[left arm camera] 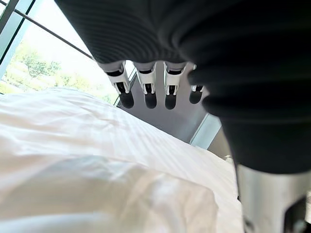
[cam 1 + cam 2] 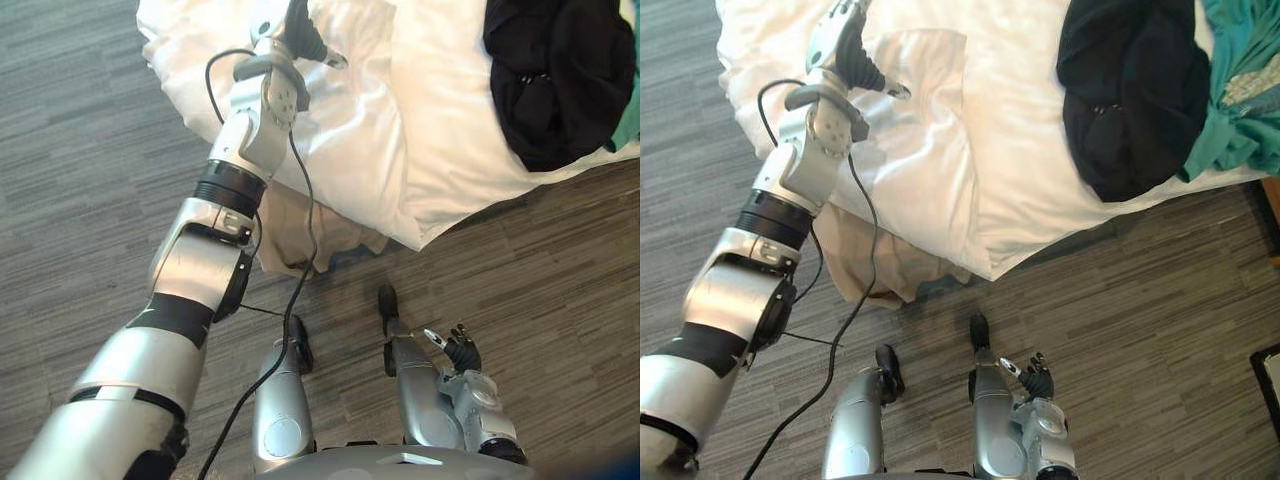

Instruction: Tidy the bed and pick cloth on bed and put in laundry

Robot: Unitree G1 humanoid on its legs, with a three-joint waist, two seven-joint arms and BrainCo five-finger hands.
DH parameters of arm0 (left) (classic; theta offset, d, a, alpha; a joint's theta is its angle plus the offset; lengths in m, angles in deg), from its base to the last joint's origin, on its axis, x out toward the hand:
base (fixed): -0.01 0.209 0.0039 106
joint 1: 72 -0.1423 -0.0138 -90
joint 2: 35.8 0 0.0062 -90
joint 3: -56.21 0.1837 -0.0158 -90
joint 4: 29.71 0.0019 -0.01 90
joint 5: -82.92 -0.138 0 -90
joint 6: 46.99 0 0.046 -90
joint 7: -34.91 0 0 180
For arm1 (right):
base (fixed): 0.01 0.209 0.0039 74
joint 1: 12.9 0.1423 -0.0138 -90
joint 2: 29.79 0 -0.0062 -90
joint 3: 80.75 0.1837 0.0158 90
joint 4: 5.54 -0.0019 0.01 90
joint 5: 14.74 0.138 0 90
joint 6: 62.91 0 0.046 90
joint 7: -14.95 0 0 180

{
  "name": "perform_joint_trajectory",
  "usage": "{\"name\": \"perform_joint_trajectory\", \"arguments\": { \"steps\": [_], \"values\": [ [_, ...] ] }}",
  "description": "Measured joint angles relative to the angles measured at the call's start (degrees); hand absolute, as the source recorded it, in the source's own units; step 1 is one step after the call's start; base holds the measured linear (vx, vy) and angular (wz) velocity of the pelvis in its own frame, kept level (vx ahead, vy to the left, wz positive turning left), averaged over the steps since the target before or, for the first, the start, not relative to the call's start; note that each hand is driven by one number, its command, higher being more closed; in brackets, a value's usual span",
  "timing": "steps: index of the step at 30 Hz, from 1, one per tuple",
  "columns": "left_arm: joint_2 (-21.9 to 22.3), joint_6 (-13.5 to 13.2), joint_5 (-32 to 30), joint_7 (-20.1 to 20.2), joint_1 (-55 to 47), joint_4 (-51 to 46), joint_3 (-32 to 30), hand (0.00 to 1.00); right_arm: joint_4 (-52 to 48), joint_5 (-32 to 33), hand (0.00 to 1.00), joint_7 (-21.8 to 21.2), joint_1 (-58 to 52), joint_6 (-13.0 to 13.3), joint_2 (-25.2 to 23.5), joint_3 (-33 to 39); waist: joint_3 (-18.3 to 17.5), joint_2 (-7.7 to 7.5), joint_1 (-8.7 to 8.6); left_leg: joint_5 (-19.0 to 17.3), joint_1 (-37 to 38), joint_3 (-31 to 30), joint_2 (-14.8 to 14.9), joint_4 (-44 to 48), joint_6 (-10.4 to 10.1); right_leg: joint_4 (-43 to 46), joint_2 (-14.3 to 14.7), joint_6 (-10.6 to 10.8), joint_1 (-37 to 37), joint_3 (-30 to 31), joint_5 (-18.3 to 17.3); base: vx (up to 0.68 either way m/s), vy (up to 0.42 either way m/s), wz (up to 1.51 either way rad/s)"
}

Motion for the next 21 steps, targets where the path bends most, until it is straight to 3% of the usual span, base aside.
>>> {"name": "perform_joint_trajectory", "arguments": {
  "steps": [2, 3, 12, 21],
  "values": [
    [0.23, 0.04, -0.8, 0.15, 0.04, 2.25, -1.22, 0.0, 0.45, 0.88, 0.0, 0.01, 0.99, 0.01, -0.03, 0.01, 0.08, -0.03, -0.17, 0.01, 0.01, 0.01, -0.08, -0.25, -0.01, -0.05, -0.05, 0.0, -0.1, -0.01, 0.02, 0.04, 0.002, 0.0],
    [0.38, 0.05, -1.0, 0.15, 0.07, 3.54, -1.91, 1.0, 0.83, 2.04, 0.0, 0.07, 1.74, 0.04, -0.02, 0.06, 0.26, -0.08, -0.17, 0.04, 0.0, 0.01, -0.18, -0.53, -0.05, -0.07, -0.1, -0.04, -0.24, -0.02, 0.05, 0.04, 0.001, 0.01],
    [0.19, 0.03, -1.05, 2.69, 1.98, 4.69, -2.56, 1.0, 1.57, 5.07, 0.0, 1.01, 5.85, 0.2, 0.06, 0.11, 1.48, -0.03, 0.13, 1.18, -2.38, -0.15, -0.84, -1.69, 0.01, -1.86, -0.68, -0.21, -2.05, -0.63, 2.36, 0.0, -0.001, 0.03],
    [-5.02, -3.62, 1.81, 5.5, -3.7, 1.26, -1.35, 1.0, 2.94, 6.32, 0.0, 0.99, 6.15, 0.04, 0.43, 0.17, 1.44, -0.01, 0.18, 2.11, -0.94, -0.62, -1.27, -3.25, -0.18, -2.02, -1.0, -0.2, -0.77, -1.12, 2.39, -0.02, -0.003, 0.04]
  ]
}}
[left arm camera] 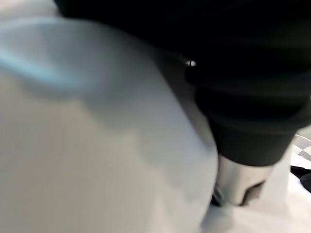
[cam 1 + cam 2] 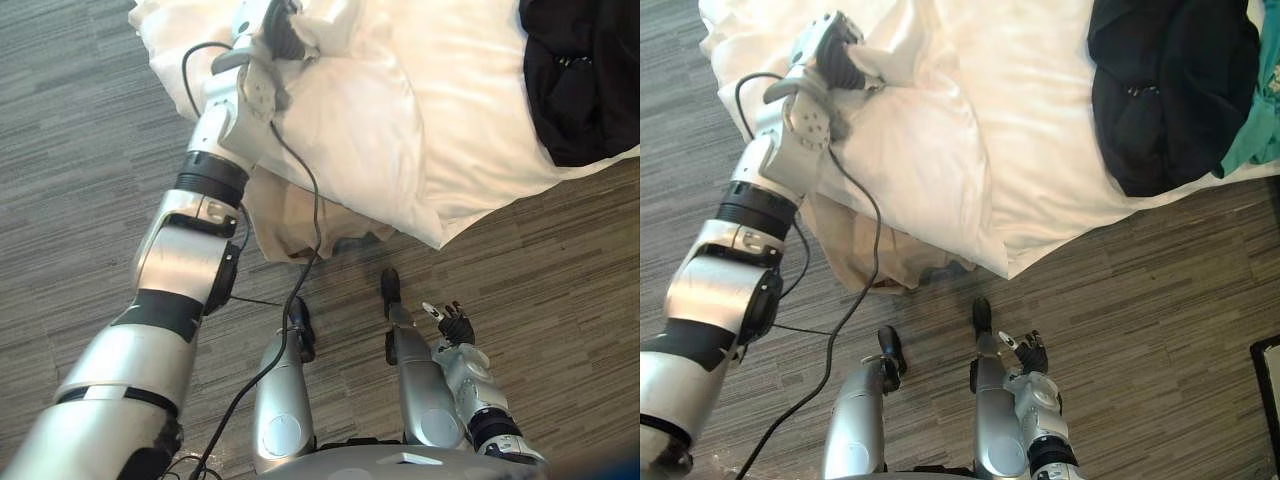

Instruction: Tidy the bed and pick cloth on bed and put in laundry

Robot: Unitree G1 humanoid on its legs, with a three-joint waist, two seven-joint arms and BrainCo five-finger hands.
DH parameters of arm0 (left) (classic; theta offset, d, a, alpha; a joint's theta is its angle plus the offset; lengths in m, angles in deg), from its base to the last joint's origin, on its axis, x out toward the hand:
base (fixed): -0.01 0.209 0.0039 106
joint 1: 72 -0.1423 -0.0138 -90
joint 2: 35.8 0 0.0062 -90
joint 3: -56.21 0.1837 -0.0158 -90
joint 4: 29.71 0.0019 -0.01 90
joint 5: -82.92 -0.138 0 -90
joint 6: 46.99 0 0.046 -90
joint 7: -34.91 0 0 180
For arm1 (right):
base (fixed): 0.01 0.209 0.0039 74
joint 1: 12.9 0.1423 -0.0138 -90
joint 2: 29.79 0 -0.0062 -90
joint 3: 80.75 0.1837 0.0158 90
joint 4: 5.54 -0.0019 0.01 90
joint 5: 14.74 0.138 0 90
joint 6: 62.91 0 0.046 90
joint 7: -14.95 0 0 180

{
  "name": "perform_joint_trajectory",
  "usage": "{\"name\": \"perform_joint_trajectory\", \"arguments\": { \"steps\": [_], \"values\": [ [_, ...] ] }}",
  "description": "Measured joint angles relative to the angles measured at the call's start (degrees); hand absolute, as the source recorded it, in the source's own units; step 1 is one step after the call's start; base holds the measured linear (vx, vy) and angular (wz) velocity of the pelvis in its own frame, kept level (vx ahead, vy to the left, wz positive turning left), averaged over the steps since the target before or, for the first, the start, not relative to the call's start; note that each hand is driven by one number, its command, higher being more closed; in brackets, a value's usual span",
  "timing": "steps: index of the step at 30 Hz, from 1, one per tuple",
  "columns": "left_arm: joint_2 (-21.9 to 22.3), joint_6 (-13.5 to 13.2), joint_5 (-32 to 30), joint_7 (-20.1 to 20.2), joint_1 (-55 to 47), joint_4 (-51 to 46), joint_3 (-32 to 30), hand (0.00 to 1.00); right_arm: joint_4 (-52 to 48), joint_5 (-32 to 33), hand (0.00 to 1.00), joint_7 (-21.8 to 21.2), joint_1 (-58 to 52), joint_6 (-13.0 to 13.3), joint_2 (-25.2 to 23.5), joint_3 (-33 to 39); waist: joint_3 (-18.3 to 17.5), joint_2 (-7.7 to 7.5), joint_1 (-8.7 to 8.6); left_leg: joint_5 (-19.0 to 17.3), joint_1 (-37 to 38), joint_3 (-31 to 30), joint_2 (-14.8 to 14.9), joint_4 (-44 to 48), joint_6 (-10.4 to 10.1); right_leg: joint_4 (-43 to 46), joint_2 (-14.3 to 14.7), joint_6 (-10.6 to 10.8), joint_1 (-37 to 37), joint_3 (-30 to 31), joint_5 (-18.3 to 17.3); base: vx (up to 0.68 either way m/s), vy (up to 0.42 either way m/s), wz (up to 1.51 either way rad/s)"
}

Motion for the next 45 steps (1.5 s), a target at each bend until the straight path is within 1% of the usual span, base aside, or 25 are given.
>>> {"name": "perform_joint_trajectory", "arguments": {
  "steps": [3, 4, 6, 8, 10, 15, 17, 19, 20, 22, 24, 25, 28, 29, 30, 32, 33, 34, 36, 38, 39, 41, 42, 44, 45],
  "values": [
    [-0.14, -0.95, 0.48, -0.25, -3.92, -0.12, 0.98, 1.0, 0.6, -0.08, 0.0, -0.03, -0.15, 0.03, 0.37, -0.07, -0.33, 0.2, 0.0, 0.05, 1.75, -0.44, 0.03, -0.31, -0.05, -0.16, 0.06, -0.02, 1.93, -0.47, -0.01, -0.03, -0.004, 0.06],
    [-0.31, -1.48, 0.62, -0.83, -5.38, -0.17, 2.0, 1.0, 0.6, -0.1, 0.0, -0.04, -0.52, 0.07, 0.38, -0.09, -1.13, 0.17, -0.01, 0.05, 1.77, -0.49, 0.0, -0.34, -0.05, -0.18, 0.05, -0.03, 1.99, -0.57, -0.02, -0.05, 0.001, 0.04],
    [-0.43, -1.71, 0.62, -0.95, -7.76, -1.19, 2.33, 1.0, 0.82, -0.27, 0.0, -0.07, -1.04, 0.05, 0.28, -0.3, -1.5, 0.22, 0.01, 0.05, 2.59, -0.85, -0.06, -0.44, -0.05, -0.85, -0.01, -0.04, 3.27, -0.94, -0.03, -0.05, -0.004, 0.06],
    [-0.56, -1.9, 0.69, -1.07, -11.51, -2.93, 2.52, 1.0, 0.91, -1.04, 0.0, -0.14, -2.41, 0.05, 0.32, -0.41, -2.62, 0.26, 0.03, 0.13, 3.78, -0.85, -0.16, -1.21, -0.13, -1.51, -0.02, -0.16, 4.58, -1.22, -0.1, -0.03, -0.012, 0.05],
    [-1.89, -2.13, 0.94, -1.25, -16.56, -4.55, 4.93, 1.0, 1.88, -2.38, 0.0, -0.3, -4.1, -0.01, 0.31, -0.43, -4.35, 0.26, 0.09, 0.82, 6.03, -0.86, -0.41, -2.98, -0.45, -1.69, -0.07, -0.63, 6.26, -1.34, -0.41, -0.02, -0.016, 0.08],
    [-5.12, -2.98, 2.87, -1.78, -28.79, -13.71, 7.26, 1.0, 1.85, -4.58, 0.0, -0.57, -8.43, -0.09, 0.39, -0.36, -8.12, 0.3, 0.66, 2.04, 10.35, -0.86, -0.88, -7.25, -0.88, -1.91, -0.32, -1.37, 9.57, -2.95, -2.34, 0.0, -0.031, 0.1],
    [-6.55, -3.6, 2.95, -1.72, -34.92, -18.72, 8.19, 1.0, 1.89, -4.69, 0.0, -0.81, -10.6, -0.22, 0.41, -0.24, -9.85, 0.23, 1.84, 2.89, 13.02, -0.8, -1.35, -10.34, -1.42, -2.0, -0.45, -1.51, 11.43, -3.38, -3.11, 0.02, -0.03, 0.11],
    [-7.61, -4.32, 3.02, -1.66, -38.56, -21.72, 8.31, 1.0, 1.9, -5.36, 0.0, -1.14, -11.72, -0.41, 0.42, -0.01, -11.38, 0.22, 2.12, 3.76, 14.27, -0.77, -1.62, -12.39, -1.5, -2.05, -0.63, -1.61, 12.12, -3.93, -3.38, 0.05, -0.022, 0.19],
    [-8.71, -4.97, 4.15, -1.6, -41.84, -24.21, 8.32, 1.0, 1.91, -6.53, 0.0, -1.32, -12.34, -0.83, 0.43, 0.12, -12.39, 0.17, 2.29, 4.76, 15.79, -0.81, -1.98, -14.21, -1.25, -2.43, -0.85, -1.52, 13.27, -4.3, -3.58, 0.07, -0.013, 0.17],
    [-9.13, -5.35, 5.13, -1.31, -45.3, -27.47, 8.13, 1.0, 1.91, -6.86, 0.0, -1.65, -13.28, -1.15, 0.48, 0.17, -14.19, 0.14, 2.86, 5.82, 17.1, -0.83, -2.57, -16.47, -1.38, -2.99, -1.1, -1.52, 13.88, -4.39, -3.58, 0.09, 0.007, 0.14],
    [-9.18, -5.79, 5.26, -0.83, -49.32, -31.28, 6.53, 1.0, 2.65, -6.87, 0.0, -2.15, -13.64, -1.35, 0.48, 0.17, -15.08, 0.24, 3.02, 6.66, 18.92, -1.05, -3.0, -18.19, -1.42, -3.43, -1.27, -1.5, 15.34, -4.86, -3.59, 0.1, 0.025, 0.17],
    [-9.2, -6.11, 5.92, -0.56, -52.2, -33.79, 5.42, 0.0, 3.19, -6.93, 0.0, -2.61, -14.02, -1.58, 0.47, 0.18, -15.78, 0.21, 3.02, 7.05, 19.97, -1.11, -3.24, -19.11, -1.47, -3.93, -1.37, -1.5, 16.53, -5.31, -3.59, 0.1, 0.043, 0.18],
    [-9.59, -6.69, 7.51, 0.87, -59.84, -41.75, 1.57, 0.0, 4.5, -8.91, 0.0, -3.46, -14.57, -1.98, 0.48, 1.17, -17.52, 0.33, 3.22, 7.43, 21.68, -1.5, -3.67, -20.32, -1.69, -4.07, -1.42, -1.54, 18.28, -6.26, -3.88, 0.07, 0.029, 0.16],
    [-9.66, -6.78, 7.53, 0.92, -61.44, -43.62, 0.52, 0.0, 4.76, -9.11, 0.0, -3.58, -14.56, -2.0, 0.5, 1.34, -17.54, 0.35, 3.27, 7.43, 22.13, -1.59, -3.67, -20.35, -1.69, -4.07, -1.43, -1.6, 18.82, -6.46, -3.96, 0.06, 0.017, 0.21],
    [-9.67, -7.28, 8.64, 1.71, -65.28, -47.1, -1.95, 0.0, 5.38, -9.13, 0.0, -3.96, -14.64, -2.16, 0.51, 2.0, -17.95, 0.42, 3.35, 7.43, 22.83, -2.14, -3.71, -20.65, -1.69, -4.08, -1.47, -1.66, 19.84, -7.15, -4.33, 0.04, 0.0, 0.21],
    [-9.68, -8.2, 9.62, 2.49, -68.24, -47.85, -4.35, 0.0, 6.25, -9.13, 0.0, -4.48, -14.86, -2.47, 0.86, 2.11, -18.94, 0.56, 3.53, 7.73, 23.49, -2.71, -3.8, -21.71, -1.78, -4.08, -1.43, -1.68, 20.41, -7.71, -4.82, 0.04, -0.008, 0.18],
    [-9.8, -8.27, 10.34, 2.95, -70.25, -47.66, -6.36, 0.0, 6.5, -9.14, 0.0, -5.11, -15.13, -2.73, 1.13, 2.09, -19.06, 0.52, 4.13, 8.0, 24.7, -2.76, -3.9, -22.41, -1.66, -4.07, -1.57, -1.65, 21.13, -8.32, -5.32, 0.04, -0.016, 0.06],
    [-9.82, -8.31, 11.42, 2.99, -72.02, -47.25, -8.23, 0.0, 6.5, -9.17, 0.0, -5.65, -15.64, -2.91, 1.46, 2.06, -19.08, 0.54, 4.96, 8.01, 25.31, -2.84, -3.91, -22.53, -1.67, -4.07, -1.59, -1.7, 21.89, -9.02, -5.8, 0.01, -0.028, 0.1],
    [-9.74, -8.42, 12.06, 2.98, -73.51, -45.79, -10.22, 0.0, 6.97, -9.25, 0.0, -6.09, -16.04, -3.35, 1.94, 2.06, -19.73, 0.73, 5.03, 8.39, 25.37, -4.12, -3.98, -23.03, -1.71, -4.08, -1.59, -1.76, 22.33, -9.94, -6.16, -0.02, -0.035, 0.26],
    [-9.73, -8.83, 12.69, 2.81, -73.55, -42.32, -12.79, 0.0, 7.53, -9.91, 0.0, -6.8, -16.29, -3.8, 2.33, 2.08, -20.64, 0.31, 4.99, 9.77, 25.7, -5.77, -4.51, -24.82, -1.61, -4.09, -1.91, -1.5, 22.75, -12.02, -7.59, -0.01, -0.044, 0.42],
    [-9.7, -8.74, 13.38, 2.69, -73.55, -40.36, -15.1, 0.0, 7.63, -10.49, 0.0, -7.19, -16.17, -3.91, 2.54, 2.09, -20.81, 0.34, 5.05, 10.73, 26.09, -6.38, -4.49, -26.03, -1.65, -3.94, -2.01, -1.6, 22.88, -12.68, -7.66, -0.02, -0.039, 0.33],
    [-9.7, -7.83, 14.25, 2.32, -73.42, -36.73, -20.11, 0.0, 7.63, -11.23, 0.0, -7.77, -16.06, -4.12, 2.76, 2.08, -21.06, 0.27, 5.09, 11.96, 26.47, -7.53, -4.51, -27.59, -1.61, -3.96, -1.96, -1.66, 23.32, -14.04, -7.73, -0.05, -0.032, 0.3],
    [-9.7, -7.72, 14.39, 2.02, -73.4, -35.43, -21.55, 0.0, 7.63, -11.29, 0.0, -7.81, -16.06, -4.21, 2.81, 2.09, -21.25, 0.24, 5.13, 12.26, 26.49, -7.72, -4.52, -27.98, -1.58, -3.99, -1.94, -1.66, 23.34, -14.38, -7.73, -0.04, -0.023, 0.31],
    [-9.7, -6.39, 16.44, 0.84, -73.11, -29.25, -25.69, 0.0, 7.87, -11.3, 0.0, -7.89, -16.2, -4.61, 3.04, 2.12, -22.22, -0.01, 5.23, 13.02, 26.51, -9.03, -4.8, -28.97, -1.43, -4.53, -2.02, -1.65, 24.03, -15.9, -7.73, -0.03, -0.013, 0.3],
    [-9.7, -6.11, 16.49, 0.54, -73.09, -27.66, -26.54, 0.0, 8.19, -11.3, 0.0, -7.9, -16.2, -4.64, 3.1, 2.14, -22.59, -0.13, 5.43, 13.17, 26.59, -9.27, -4.89, -29.35, -1.41, -4.82, -2.06, -1.64, 24.2, -16.14, -7.72, -0.01, 0.003, 0.28]
  ]
}}
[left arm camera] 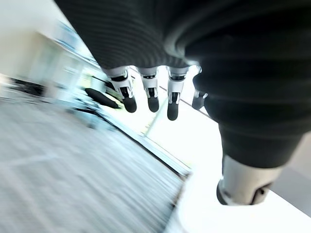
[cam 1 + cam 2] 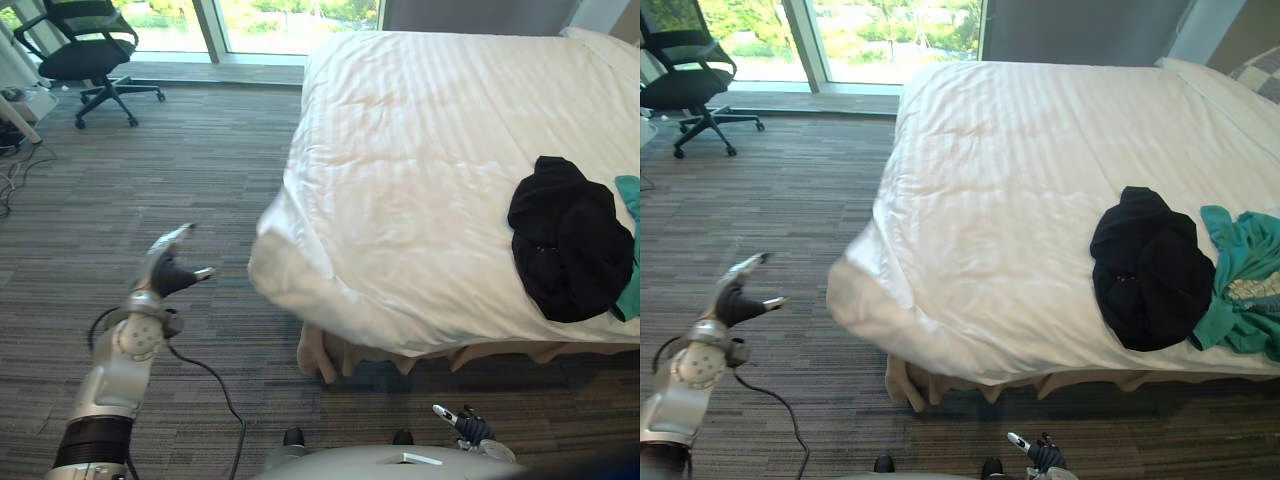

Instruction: Tidy the bed and pick cloth on bed and put in laundry

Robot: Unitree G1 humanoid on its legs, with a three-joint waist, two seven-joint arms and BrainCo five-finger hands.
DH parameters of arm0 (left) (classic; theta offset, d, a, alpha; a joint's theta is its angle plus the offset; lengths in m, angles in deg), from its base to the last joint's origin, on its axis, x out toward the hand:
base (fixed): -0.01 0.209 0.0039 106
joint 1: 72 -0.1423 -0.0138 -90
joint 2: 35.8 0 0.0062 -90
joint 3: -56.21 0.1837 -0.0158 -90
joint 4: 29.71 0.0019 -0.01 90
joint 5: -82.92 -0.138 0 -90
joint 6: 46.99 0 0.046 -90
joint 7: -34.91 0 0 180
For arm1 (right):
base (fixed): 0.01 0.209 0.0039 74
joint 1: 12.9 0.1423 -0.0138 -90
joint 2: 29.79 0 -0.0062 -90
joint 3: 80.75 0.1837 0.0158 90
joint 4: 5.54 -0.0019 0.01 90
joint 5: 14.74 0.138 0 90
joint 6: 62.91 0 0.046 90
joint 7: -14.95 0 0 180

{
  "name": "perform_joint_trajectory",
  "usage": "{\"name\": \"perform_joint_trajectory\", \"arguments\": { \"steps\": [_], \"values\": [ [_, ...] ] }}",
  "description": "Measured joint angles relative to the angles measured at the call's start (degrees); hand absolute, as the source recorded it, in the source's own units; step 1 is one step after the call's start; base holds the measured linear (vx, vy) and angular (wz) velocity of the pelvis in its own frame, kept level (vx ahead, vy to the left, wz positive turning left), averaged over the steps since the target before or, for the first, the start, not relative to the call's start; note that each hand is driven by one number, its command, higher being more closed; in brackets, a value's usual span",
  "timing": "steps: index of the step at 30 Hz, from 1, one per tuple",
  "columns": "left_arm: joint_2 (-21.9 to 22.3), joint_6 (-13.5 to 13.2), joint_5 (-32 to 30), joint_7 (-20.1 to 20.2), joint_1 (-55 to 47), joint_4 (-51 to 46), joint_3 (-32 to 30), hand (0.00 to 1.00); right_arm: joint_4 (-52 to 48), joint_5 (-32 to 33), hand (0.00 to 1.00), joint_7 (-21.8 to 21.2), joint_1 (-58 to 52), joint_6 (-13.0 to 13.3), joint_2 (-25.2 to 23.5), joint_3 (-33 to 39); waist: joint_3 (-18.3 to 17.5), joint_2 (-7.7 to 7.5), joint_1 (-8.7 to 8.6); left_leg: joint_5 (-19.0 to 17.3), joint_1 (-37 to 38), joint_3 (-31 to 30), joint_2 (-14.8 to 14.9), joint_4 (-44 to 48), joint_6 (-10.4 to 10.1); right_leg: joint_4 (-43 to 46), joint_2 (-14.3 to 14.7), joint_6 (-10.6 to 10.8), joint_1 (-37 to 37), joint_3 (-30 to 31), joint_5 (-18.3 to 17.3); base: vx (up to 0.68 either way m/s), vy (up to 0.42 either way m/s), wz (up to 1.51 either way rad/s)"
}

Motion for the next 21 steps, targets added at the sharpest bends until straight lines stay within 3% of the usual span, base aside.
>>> {"name": "perform_joint_trajectory", "arguments": {
  "steps": [3, 6, 11, 16, 21],
  "values": [
    [0.36, 1.07, 0.61, -0.46, 0.62, 8.43, -3.32, 0.0, 0.46, 0.01, 0.0, 0.01, 0.02, -0.29, 0.03, 0.27, -0.48, -0.64, 0.45, 0.25, 0.56, -1.18, -0.52, -0.5, 0.14, -0.64, -0.47, 0.11, 1.33, -1.1, -0.07, 0.0, 0.019, 0.2],
    [3.94, 2.05, 3.33, -2.41, 0.85, 16.17, -8.09, 0.0, 0.63, 0.02, 0.0, 0.05, 0.13, -0.38, -0.09, 1.53, -1.13, -1.64, 0.69, 0.16, 0.49, -1.99, -1.19, -0.52, 0.36, -1.07, -1.15, 0.35, 2.01, -2.07, -0.24, 0.01, 0.026, 0.17],
    [14.28, 3.58, 6.77, -2.82, 0.64, 26.09, -9.98, 0.0, 1.6, 0.1, 0.0, 0.18, 0.44, -0.38, -0.21, 4.97, -1.43, -2.19, 0.8, -0.22, 0.48, -2.75, -2.34, -0.76, 0.91, -1.23, -2.17, 0.94, 2.53, -2.29, -0.71, 0.02, 0.028, 0.09],
    [25.3, 3.51, 12.34, -4.51, 1.24, 31.02, -5.97, 0.0, 3.82, 1.41, 0.0, 0.51, 1.77, -0.37, -1.12, 8.23, -1.34, -2.04, -0.27, -0.78, 0.79, -1.84, -2.54, -0.6, 0.93, -2.06, -2.14, 1.16, 2.47, -0.71, -0.6, 0.05, 0.006, -0.11],
    [30.99, 3.28, 17.14, -4.86, 3.2, 34.63, 1.32, 0.0, 5.15, 3.24, 0.0, 2.12, 2.86, 0.01, -1.31, 12.69, -0.55, -1.2, -1.36, -1.71, 2.51, 0.72, -2.51, -0.57, 0.78, -2.48, -1.83, 1.85, 2.56, 2.17, -0.13, 0.06, 0.003, -0.31]
  ]
}}
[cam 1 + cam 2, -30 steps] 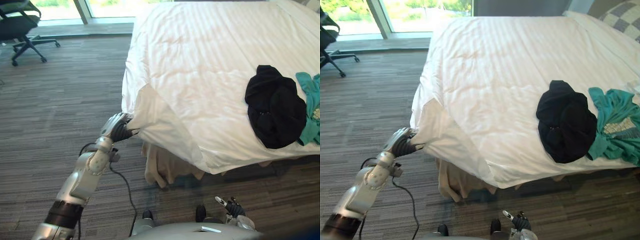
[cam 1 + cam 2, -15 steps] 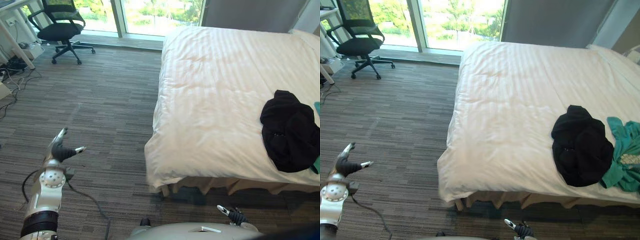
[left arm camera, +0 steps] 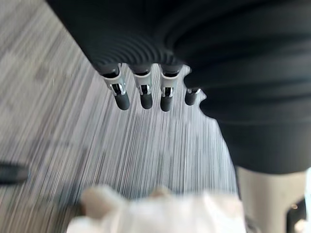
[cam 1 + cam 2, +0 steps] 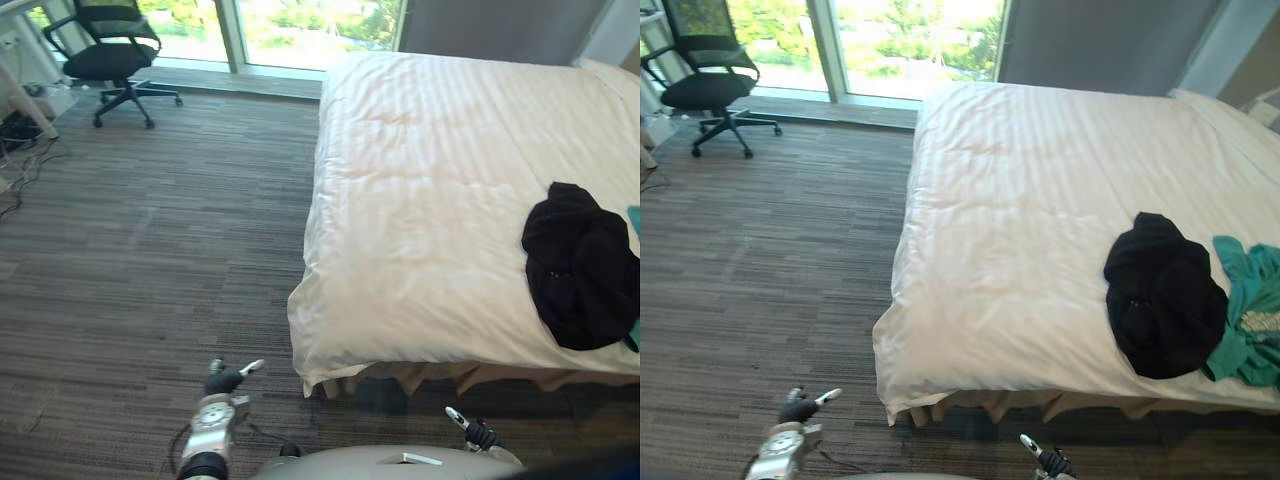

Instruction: Tidy the bed and pick cloth on bed and put in laundry

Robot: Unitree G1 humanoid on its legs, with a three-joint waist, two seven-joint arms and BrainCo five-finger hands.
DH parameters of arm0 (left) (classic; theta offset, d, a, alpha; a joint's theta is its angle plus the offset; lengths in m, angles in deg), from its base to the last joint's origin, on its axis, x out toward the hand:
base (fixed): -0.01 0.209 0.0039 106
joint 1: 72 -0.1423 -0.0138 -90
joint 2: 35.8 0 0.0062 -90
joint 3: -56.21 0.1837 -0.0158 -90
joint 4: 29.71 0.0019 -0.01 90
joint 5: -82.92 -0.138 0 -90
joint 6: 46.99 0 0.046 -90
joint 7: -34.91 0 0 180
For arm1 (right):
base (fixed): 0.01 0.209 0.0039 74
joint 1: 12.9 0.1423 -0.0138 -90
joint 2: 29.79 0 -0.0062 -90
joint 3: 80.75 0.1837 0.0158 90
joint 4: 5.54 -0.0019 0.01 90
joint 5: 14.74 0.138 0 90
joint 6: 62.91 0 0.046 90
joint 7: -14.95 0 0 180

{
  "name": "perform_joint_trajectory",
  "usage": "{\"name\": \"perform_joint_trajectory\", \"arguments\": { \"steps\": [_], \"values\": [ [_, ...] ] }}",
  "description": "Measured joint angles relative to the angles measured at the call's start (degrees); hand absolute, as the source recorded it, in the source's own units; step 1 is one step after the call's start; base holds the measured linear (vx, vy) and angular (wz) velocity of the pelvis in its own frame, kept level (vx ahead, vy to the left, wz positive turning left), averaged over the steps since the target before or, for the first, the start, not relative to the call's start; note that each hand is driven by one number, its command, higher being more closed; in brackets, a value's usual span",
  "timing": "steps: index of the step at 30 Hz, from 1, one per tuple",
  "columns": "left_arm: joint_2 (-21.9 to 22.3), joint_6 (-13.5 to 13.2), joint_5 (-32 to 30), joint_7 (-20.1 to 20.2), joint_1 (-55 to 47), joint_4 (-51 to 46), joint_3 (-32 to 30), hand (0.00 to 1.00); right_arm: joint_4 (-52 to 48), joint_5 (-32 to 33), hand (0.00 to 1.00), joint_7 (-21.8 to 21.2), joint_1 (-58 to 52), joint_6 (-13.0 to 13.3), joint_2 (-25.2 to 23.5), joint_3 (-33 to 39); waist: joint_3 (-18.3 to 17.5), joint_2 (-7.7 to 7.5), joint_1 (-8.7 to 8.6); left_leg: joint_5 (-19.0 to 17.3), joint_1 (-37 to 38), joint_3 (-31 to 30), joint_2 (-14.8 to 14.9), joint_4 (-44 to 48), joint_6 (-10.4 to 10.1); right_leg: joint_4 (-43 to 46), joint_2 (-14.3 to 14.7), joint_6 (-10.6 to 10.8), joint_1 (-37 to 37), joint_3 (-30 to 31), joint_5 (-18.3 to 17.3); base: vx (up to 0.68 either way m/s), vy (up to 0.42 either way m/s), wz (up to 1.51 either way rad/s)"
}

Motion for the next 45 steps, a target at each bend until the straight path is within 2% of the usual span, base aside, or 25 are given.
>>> {"name": "perform_joint_trajectory", "arguments": {
  "steps": [2, 5, 13, 17, 20, 24, 25, 26, 27, 29, 30, 31, 32, 36, 37, 42, 45],
  "values": [
    [0.38, -0.1, 0.56, 0.05, 0.54, 0.53, 0.47, 0.0, 0.81, 0.4, 0.0, 0.62, 0.04, 0.0, -0.03, 1.47, 0.31, 0.47, -0.98, -0.16, 0.44, 0.83, 0.01, 0.0, -0.12, -0.13, 0.08, 0.01, -0.03, 1.02, 0.06, 0.06, -0.003, -0.29],
    [0.04, -0.42, 1.42, 0.08, 1.15, 0.53, 0.34, 0.0, 0.92, 2.46, 0.0, 1.45, -0.16, 0.0, -0.02, 4.3, 0.73, 0.91, -1.46, -0.85, 1.55, 2.35, 0.22, 0.01, -0.12, -0.14, 0.42, 0.0, 0.07, 2.3, 0.14, 0.04, -0.012, -0.26],
    [-0.6, -0.39, 2.44, 1.29, 0.73, 2.77, -0.07, 0.0, 0.35, 8.29, 0.0, 3.32, 0.35, 0.38, 0.07, 9.75, 1.54, -0.27, -1.91, -2.48, 3.61, 5.05, 0.14, 0.01, 0.16, -0.5, 0.62, -0.11, 0.47, 5.22, 0.35, 0.01, -0.007, -0.2],
    [-0.98, -0.4, 2.45, 1.76, -0.24, 2.73, -0.16, 0.0, -3.16, 9.13, 0.0, 4.61, 0.83, 0.8, 1.22, 12.51, 1.63, 0.05, -2.3, -3.08, 4.33, 6.35, 0.02, 0.02, 0.19, -0.48, 0.63, -0.1, 0.44, 6.57, 0.36, 0.0, -0.015, -0.18],
    [-1.38, -0.41, 2.49, 2.64, -0.48, 2.69, -0.7, 0.0, -6.22, 9.13, 0.0, 4.92, 1.3, 0.83, 4.1, 14.16, 1.66, 0.08, -2.57, -3.26, 4.37, 6.42, 0.0, 0.03, 0.23, -0.35, 0.6, -0.1, 0.38, 6.6, 0.35, 0.0, -0.007, -0.01],
    [-1.36, -0.42, 3.01, 3.16, -2.73, 2.04, -3.46, 0.0, -12.22, 9.11, 0.0, 5.48, 3.75, 0.46, 11.63, 19.57, 1.83, -0.27, -3.06, -3.72, 4.49, 6.41, 0.08, 0.06, 0.42, 0.84, 0.63, -0.04, 0.22, 6.6, 0.39, 0.0, -0.008, 0.0],
    [-1.61, -0.45, 3.04, 3.46, -3.88, 1.43, -4.56, 0.0, -14.99, 9.22, 0.0, 5.91, 5.41, 0.41, 16.59, 22.17, 1.57, 0.68, -3.14, -4.09, 4.57, 6.33, 0.12, 0.21, 0.42, 1.73, 0.61, -0.28, -0.1, 6.57, 0.22, 0.0, 0.0, 0.0],
    [-1.21, -0.45, 3.09, 3.51, -4.09, 1.45, -4.7, 0.0, -18.25, 10.31, 0.0, 5.61, 4.86, 0.51, 17.66, 22.0, 1.69, 0.67, -3.31, -4.41, 4.71, 6.36, 0.2, 0.63, 0.41, 2.05, 0.6, -0.32, -0.09, 6.59, 0.13, 0.04, -0.011, 0.01],
    [-1.19, -0.45, 3.15, 3.45, -4.63, 1.44, -5.98, 0.0, -26.13, 10.98, 0.0, 5.33, 2.93, 0.58, 17.71, 20.59, 1.71, 0.71, -3.41, -4.74, 4.86, 6.49, 0.44, 1.2, 0.21, 2.58, 0.69, -0.25, -0.22, 6.62, 0.15, 0.06, -0.021, -0.02],
    [-0.31, -0.15, 5.3, 3.45, -6.44, -0.79, -7.8, 0.0, -51.81, 5.05, 0.0, 8.08, -1.61, 2.27, 9.92, 14.87, 1.69, 0.49, -4.51, -5.68, 4.23, 7.03, 1.65, 3.2, -0.14, 3.55, 1.41, -0.25, -0.3, 6.6, 0.14, 0.04, -0.054, -0.03],
    [-0.01, -0.14, 5.42, 3.44, -6.62, -2.03, -7.93, 0.0, -56.17, 2.75, 0.0, 8.91, -2.27, 2.71, 7.08, 14.17, 1.71, 0.32, -4.52, -6.0, 4.17, 7.12, 1.9, 3.71, -0.25, 3.65, 1.63, -0.26, -0.33, 6.57, 0.14, 0.03, -0.062, -0.06],
    [1.64, -0.21, 5.54, 3.43, -6.5, -3.76, -8.62, 0.0, -61.1, -0.94, 0.0, 10.46, -2.62, 3.1, 1.55, 13.68, 1.73, -0.09, -4.14, -6.39, 4.14, 7.21, 2.14, 4.3, -0.39, 3.81, 1.79, -0.3, -0.32, 6.58, 0.12, 0.03, -0.045, -0.04],
    [3.06, -0.28, 6.1, 3.46, -6.21, -4.48, -8.64, 0.0, -61.24, -3.14, 0.0, 12.46, -2.22, 2.98, -1.59, 13.01, 1.65, -0.21, -4.08, -6.63, 4.13, 7.2, 2.18, 4.66, -0.37, 3.89, 1.73, -0.3, -0.13, 6.56, 0.11, 0.01, -0.035, -0.02],
    [5.7, -0.37, 6.63, 3.43, -5.79, -4.81, -8.65, 0.0, -61.04, -3.85, 0.0, 15.34, -2.17, 2.2, -3.78, 9.71, 1.96, 0.5, -3.95, -7.32, 3.92, 7.25, 1.84, 5.49, 0.16, 4.29, 0.89, -0.28, 0.0, 6.58, 0.08, -0.01, -0.002, -0.01],
    [5.78, -0.42, 6.81, 3.43, -5.78, -4.85, -8.67, 0.0, -61.05, -3.85, 1.0, 15.62, -2.15, 2.21, -3.78, 9.32, 1.96, 0.63, -3.88, -7.93, 3.63, 7.25, 1.76, 6.2, 0.27, 4.35, 0.75, -0.11, 0.0, 6.58, -0.05, -0.03, 0.008, -0.05],
    [5.69, -0.52, 6.88, 3.39, -6.41, -4.84, -8.57, 0.0, -65.04, -4.74, 1.0, 15.17, -2.12, 3.53, -2.57, 2.71, 1.85, 0.51, -3.77, -8.45, 2.51, 5.86, 1.64, 7.11, 0.33, 4.43, 0.54, 0.13, 0.0, 6.36, -0.87, 0.0, -0.019, 0.09],
    [5.65, -0.73, 6.89, 3.37, -6.4, -4.35, -8.12, 0.0, -65.55, -5.76, 1.0, 12.98, -0.27, 4.54, 0.22, -2.5, 1.84, 0.47, -2.73, -8.45, 1.99, 5.05, 1.36, 7.54, 0.33, 4.43, 0.55, 0.27, -0.01, 5.96, -1.09, 0.02, -0.027, 0.15]
  ]
}}
